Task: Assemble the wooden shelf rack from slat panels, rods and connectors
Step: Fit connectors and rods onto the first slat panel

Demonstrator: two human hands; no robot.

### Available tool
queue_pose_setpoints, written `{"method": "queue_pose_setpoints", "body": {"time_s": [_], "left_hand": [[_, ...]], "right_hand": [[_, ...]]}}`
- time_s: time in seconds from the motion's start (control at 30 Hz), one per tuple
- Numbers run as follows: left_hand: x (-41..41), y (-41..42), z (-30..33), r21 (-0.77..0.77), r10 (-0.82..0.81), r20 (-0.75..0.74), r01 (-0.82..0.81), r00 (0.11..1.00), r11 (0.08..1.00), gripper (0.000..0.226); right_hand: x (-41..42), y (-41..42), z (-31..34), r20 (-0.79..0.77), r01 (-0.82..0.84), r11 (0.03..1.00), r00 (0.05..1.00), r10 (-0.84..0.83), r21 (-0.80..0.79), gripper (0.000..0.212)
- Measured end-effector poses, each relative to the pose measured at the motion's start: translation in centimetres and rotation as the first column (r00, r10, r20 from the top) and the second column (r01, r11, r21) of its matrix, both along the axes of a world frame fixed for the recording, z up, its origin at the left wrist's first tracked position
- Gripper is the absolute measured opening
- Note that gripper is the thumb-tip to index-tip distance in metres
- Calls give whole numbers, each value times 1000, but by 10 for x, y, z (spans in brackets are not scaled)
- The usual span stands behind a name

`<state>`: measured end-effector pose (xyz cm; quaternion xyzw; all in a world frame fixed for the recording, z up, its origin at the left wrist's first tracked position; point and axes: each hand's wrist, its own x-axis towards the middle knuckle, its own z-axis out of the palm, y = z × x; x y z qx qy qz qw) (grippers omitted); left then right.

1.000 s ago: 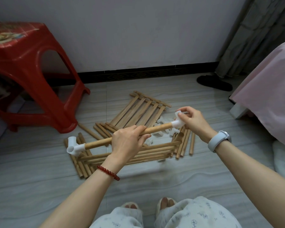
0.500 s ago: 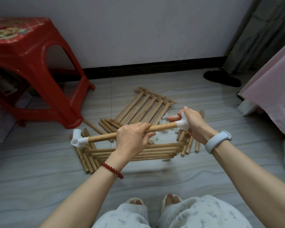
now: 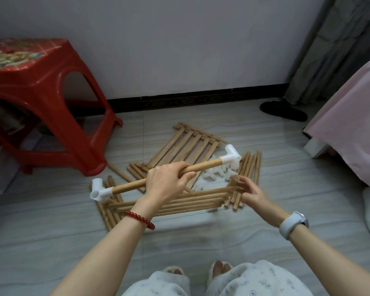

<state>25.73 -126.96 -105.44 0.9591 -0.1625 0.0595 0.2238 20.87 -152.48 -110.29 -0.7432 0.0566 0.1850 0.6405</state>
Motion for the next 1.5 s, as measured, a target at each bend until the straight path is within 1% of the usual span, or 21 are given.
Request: {"method": "queue_pose_setpoints", "body": {"time_s": [0.07,0.1,0.13,0.2,0.33,0.4,0.47,0.53,0.6,0.67,0.7,0.77,0.8,0.87,0.93,1.03,1.17,1.23,1.37,1.47,1.5], "left_hand": [[0,1,4,4,-21,-38,22,999,1000,24],[-2,3,6,-1,-35,-55,35,998,999,24],[-3,6,8,-14,-42,-67,42,997,999,23],[-5,18,15,-72,-26,-65,21,998,997,22],[-4,50,36,-302,16,-72,-37,997,952,31],[-6,58,44,-469,7,-133,-69,991,880,45],[-8,60,53,-638,-19,-232,-138,972,757,61],[-9,67,62,-728,-57,-318,-205,946,654,73],[-11,76,72,-787,-129,-395,-263,910,558,77],[-13,87,80,-829,-185,-452,-334,872,448,69],[-14,93,81,-813,-148,-470,-362,870,456,60],[-16,104,75,-716,30,-451,-382,892,584,38],[-18,108,68,-692,89,-435,-396,896,604,28],[-24,116,51,-676,147,-465,-457,873,577,19],[-34,123,32,-668,186,-507,-520,842,533,14],[-49,134,3,-641,238,-550,-587,801,495,12],[-66,138,-26,-604,222,-618,-637,754,479,11],[-69,135,-32,-605,202,-630,-637,750,478,10],[-70,131,-31,-568,151,-662,-623,734,538,10],[-69,128,-27,-507,192,-686,-650,702,565,33],[-69,126,-26,-503,217,-675,-656,705,562,33]], "right_hand": [[2,5,0,76,-101,975,990,118,-197,30],[4,8,3,120,-98,962,984,132,-253,21],[7,12,8,160,-77,955,979,127,-287,15],[14,21,24,256,-52,939,955,146,-341,13],[30,51,75,468,-83,930,846,256,-358,16],[36,72,97,533,-135,927,786,315,-349,25],[39,93,109,558,-185,903,733,389,-387,26],[40,115,117,561,-225,871,689,459,-437,25],[41,135,121,558,-244,820,630,539,-518,20],[41,154,124,544,-260,748,549,635,-610,16],[41,163,124,524,-274,717,526,670,-641,13],[40,180,122,482,-289,679,524,702,-675,11],[38,188,120,458,-287,662,534,711,-692,14],[36,203,113,398,-276,602,539,743,-750,22],[32,214,101,330,-243,504,516,791,-829,26],[27,222,82,229,-240,384,494,839,-891,30],[23,225,64,152,-260,286,436,887,-922,28],[22,221,58,160,-215,262,397,904,-941,29],[29,206,56,175,-150,246,372,911,-958,37],[31,195,56,158,-169,221,325,932,-961,39],[29,192,55,153,-178,219,324,933,-959,39]]}}
